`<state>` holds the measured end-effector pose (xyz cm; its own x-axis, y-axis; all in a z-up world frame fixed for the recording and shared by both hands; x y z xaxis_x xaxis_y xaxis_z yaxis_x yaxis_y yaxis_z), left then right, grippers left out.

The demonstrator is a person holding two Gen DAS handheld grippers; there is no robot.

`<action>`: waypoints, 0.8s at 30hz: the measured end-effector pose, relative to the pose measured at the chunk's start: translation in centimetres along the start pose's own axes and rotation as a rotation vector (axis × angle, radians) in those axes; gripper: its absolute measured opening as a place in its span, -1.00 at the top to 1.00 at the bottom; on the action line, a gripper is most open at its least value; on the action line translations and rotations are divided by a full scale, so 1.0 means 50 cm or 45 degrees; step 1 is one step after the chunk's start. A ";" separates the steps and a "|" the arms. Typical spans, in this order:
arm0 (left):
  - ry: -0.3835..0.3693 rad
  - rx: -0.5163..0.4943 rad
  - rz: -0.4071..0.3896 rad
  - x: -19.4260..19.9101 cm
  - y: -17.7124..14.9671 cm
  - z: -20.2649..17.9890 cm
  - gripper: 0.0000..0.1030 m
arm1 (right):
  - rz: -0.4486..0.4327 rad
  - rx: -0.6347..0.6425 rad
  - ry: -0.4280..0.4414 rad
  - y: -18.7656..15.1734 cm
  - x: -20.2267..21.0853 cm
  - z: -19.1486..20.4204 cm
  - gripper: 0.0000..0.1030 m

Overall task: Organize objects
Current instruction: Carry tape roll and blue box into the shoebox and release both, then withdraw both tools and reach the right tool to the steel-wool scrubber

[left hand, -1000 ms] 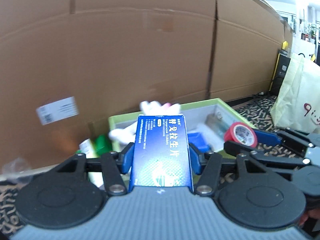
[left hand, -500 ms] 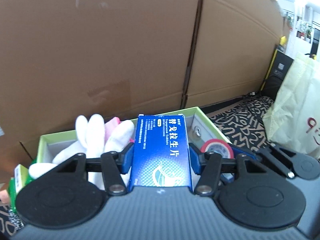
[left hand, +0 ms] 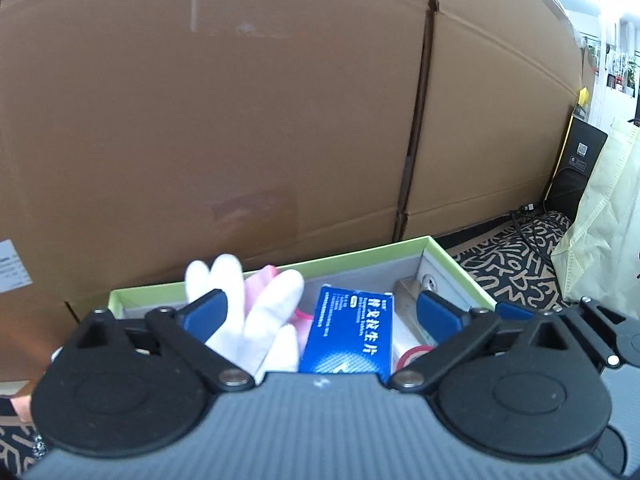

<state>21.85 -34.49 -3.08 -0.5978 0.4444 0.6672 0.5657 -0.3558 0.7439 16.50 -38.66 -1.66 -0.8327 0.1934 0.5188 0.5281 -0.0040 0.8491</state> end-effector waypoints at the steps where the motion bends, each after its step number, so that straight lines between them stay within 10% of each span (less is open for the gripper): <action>1: -0.003 0.003 0.003 0.003 -0.003 0.001 -1.00 | 0.001 0.004 -0.005 0.000 0.001 0.003 -0.43; 24: 0.065 0.125 -0.051 0.202 -0.188 0.132 -1.00 | -0.105 0.021 0.104 -0.042 0.120 0.120 -0.70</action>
<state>14.27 -21.25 -3.59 -0.6478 0.4133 0.6400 0.5920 -0.2556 0.7643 11.41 -31.60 -0.91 -0.8837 0.1116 0.4545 0.4597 0.0249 0.8877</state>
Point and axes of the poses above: each gripper's, at about its wrist camera, not at the fingertips, and x roughly against the way its jaws point, z to its left, y to its top, the point moved 6 cm from there along -x, roughly the way its jaws point, and after that the axes turned 10 degrees about z, right-handed, at the moved point
